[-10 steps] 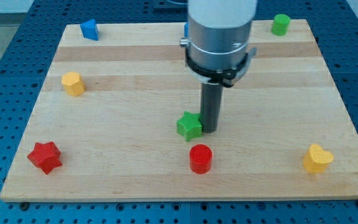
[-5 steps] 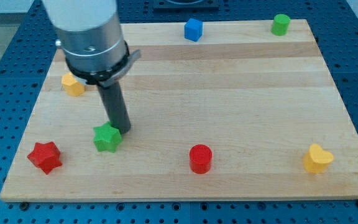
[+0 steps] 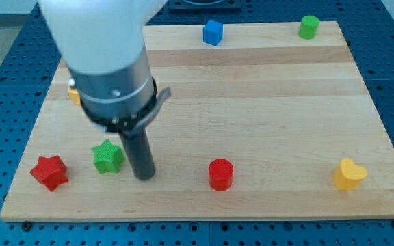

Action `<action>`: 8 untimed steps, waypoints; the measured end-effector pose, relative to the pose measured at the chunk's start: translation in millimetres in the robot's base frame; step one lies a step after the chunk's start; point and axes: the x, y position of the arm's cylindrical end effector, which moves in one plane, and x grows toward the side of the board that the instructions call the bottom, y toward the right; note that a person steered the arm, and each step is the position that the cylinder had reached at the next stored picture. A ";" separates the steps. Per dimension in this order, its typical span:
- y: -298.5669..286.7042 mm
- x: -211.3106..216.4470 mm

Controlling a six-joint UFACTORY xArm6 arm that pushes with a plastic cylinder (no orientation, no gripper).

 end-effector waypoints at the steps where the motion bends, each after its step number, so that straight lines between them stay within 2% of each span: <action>1: -16.0 44.5; 2: -48.7 43.6; 3: -114.1 43.4; 4: -153.2 39.4; 8: -151.1 -35.7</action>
